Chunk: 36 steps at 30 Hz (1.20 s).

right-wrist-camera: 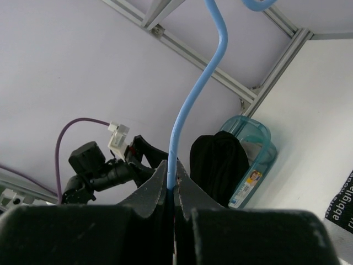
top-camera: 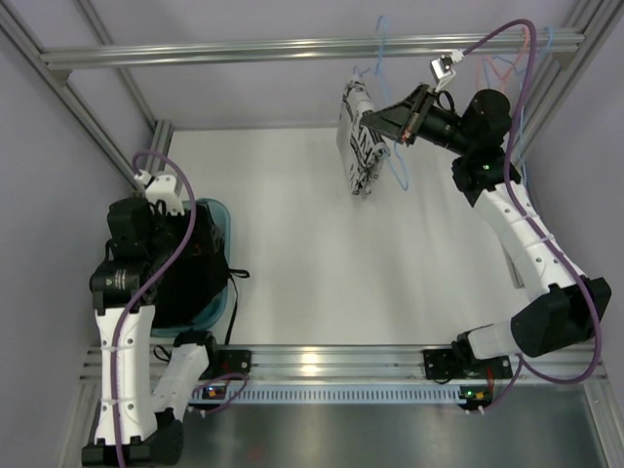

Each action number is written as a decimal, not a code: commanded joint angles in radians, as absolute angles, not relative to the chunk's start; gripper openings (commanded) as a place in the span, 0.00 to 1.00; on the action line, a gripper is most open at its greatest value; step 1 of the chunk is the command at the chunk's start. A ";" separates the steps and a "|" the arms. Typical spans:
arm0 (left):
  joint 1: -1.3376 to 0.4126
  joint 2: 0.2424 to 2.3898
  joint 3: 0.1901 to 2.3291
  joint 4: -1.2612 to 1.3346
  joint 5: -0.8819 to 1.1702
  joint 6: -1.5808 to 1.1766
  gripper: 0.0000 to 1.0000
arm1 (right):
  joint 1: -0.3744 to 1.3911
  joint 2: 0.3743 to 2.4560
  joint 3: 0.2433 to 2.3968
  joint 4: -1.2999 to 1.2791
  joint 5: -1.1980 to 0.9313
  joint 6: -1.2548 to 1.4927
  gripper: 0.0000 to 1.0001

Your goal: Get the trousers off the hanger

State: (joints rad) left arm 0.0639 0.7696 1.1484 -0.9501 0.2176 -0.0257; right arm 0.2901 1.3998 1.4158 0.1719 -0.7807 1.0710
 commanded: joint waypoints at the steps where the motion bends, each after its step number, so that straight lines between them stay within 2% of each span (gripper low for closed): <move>1: 0.068 0.746 1.172 -0.882 0.294 -0.009 0.98 | 0.319 1.298 1.502 0.391 -0.781 0.957 0.00; 5: 0.069 0.703 1.141 -0.804 0.437 0.015 0.98 | 0.324 1.263 1.493 0.390 -0.795 0.914 0.00; 10: 0.069 0.621 1.029 -0.590 0.538 0.005 0.98 | 0.328 1.235 1.480 0.399 -0.799 0.897 0.00; 16: 0.069 0.660 1.008 -0.485 0.611 0.012 0.98 | 0.339 1.189 1.460 0.370 -0.795 0.900 0.00; 23: 0.051 0.761 0.986 -0.237 0.629 0.057 0.97 | 0.373 1.108 1.378 0.264 -0.694 0.894 0.00; 25: 0.002 0.819 0.995 -0.147 0.571 0.118 0.95 | 0.388 1.094 1.367 0.241 -0.678 0.891 0.00; 31: -0.369 0.923 0.974 0.061 0.348 0.369 0.93 | 0.410 1.086 1.394 0.169 -0.641 0.865 0.00; 36: -0.607 0.962 0.817 0.286 0.220 0.550 0.95 | 0.420 1.089 1.443 0.095 -0.579 0.845 0.00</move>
State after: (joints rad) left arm -0.5175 0.9600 0.8963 0.0486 0.3298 0.3790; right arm 0.3977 1.1416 1.3418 -0.0319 -0.6498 0.9340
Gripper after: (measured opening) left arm 0.943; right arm 0.018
